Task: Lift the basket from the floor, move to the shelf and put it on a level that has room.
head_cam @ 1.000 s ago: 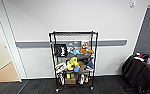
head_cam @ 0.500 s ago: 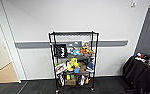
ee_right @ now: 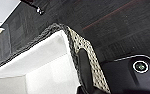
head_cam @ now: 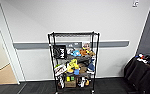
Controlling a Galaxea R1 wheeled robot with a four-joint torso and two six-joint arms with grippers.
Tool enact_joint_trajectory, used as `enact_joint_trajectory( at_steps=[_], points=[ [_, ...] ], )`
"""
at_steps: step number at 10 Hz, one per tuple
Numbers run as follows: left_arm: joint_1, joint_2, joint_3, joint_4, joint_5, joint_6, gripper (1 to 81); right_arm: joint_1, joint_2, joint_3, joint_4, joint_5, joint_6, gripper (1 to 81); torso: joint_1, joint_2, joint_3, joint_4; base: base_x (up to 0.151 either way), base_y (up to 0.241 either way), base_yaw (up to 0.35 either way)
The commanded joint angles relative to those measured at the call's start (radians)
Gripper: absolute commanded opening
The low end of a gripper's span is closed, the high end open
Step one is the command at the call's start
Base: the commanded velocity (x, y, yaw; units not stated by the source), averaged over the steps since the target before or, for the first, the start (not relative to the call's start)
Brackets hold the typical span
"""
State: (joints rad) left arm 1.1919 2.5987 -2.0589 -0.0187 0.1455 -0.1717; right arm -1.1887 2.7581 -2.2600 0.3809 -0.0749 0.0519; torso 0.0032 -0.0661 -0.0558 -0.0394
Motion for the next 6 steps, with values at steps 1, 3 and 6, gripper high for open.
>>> enact_joint_trajectory(
  at_steps=[1, 3, 6],
  points=[
    [-0.105, -0.015, 0.011, 0.013, 0.039, 0.014, 1.0, 0.103, -0.007, -0.004, 0.000, -0.040, 0.000, 1.0, 0.000, 0.000, 0.000, 0.000, 0.107, 0.000, 0.000],
    [-0.105, -0.011, 0.011, 0.013, 0.039, 0.014, 1.0, 0.099, -0.013, -0.010, 0.001, -0.042, 0.002, 1.0, 0.000, 0.000, 0.000, 0.000, 0.114, -0.063, 0.000],
    [-0.105, -0.003, -0.004, 0.014, 0.040, 0.014, 1.0, 0.097, -0.015, -0.015, 0.001, -0.042, 0.000, 1.0, 0.000, 0.000, 0.000, 0.000, 0.114, -0.064, 0.000]
  ],
)
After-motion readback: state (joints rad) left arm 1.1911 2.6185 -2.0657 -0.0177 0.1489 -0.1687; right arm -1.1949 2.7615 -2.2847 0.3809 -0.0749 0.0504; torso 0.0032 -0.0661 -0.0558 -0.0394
